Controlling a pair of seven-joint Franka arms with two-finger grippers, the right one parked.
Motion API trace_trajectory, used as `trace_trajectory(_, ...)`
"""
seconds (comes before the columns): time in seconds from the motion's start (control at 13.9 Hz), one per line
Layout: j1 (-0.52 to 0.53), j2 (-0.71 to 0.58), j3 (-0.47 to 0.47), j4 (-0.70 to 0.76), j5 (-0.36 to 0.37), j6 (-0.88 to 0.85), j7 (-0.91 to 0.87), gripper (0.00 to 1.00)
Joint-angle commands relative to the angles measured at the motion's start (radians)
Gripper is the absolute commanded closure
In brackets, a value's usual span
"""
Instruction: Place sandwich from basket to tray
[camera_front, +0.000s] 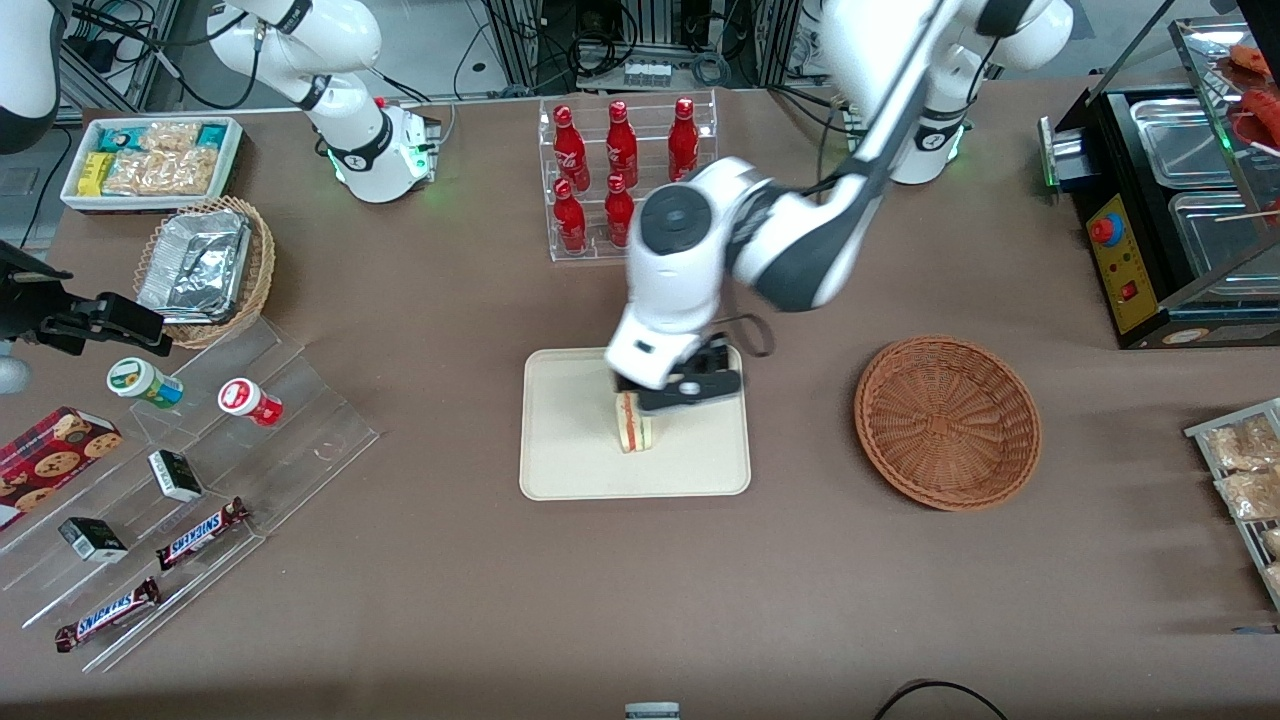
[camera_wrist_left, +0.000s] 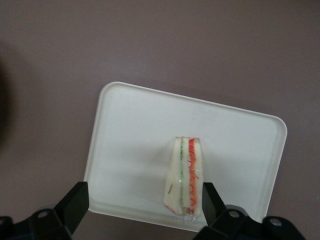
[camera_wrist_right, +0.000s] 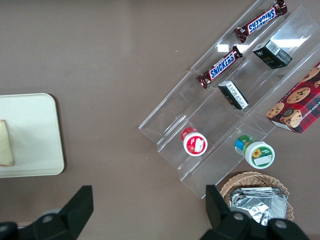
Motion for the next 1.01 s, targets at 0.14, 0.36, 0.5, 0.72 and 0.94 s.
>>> trace_trajectory(0.14,0.146,-0.171,-0.009,-0.045,0.010,-0.247,0.002,0.00)
trace_trajectory(0.36,0.259,-0.272,-0.009,-0.098,0.010,-0.323,0.126,0.00)
trace_trajectory(0.5,0.327,-0.338,-0.009,-0.160,0.006,-0.338,0.226,0.00)
trace_trajectory(0.72,0.423,-0.431,-0.009,-0.235,0.000,-0.345,0.379,0.00)
trace_trajectory(0.94,0.520,-0.481,-0.008,-0.231,-0.022,-0.403,0.523,0.00)
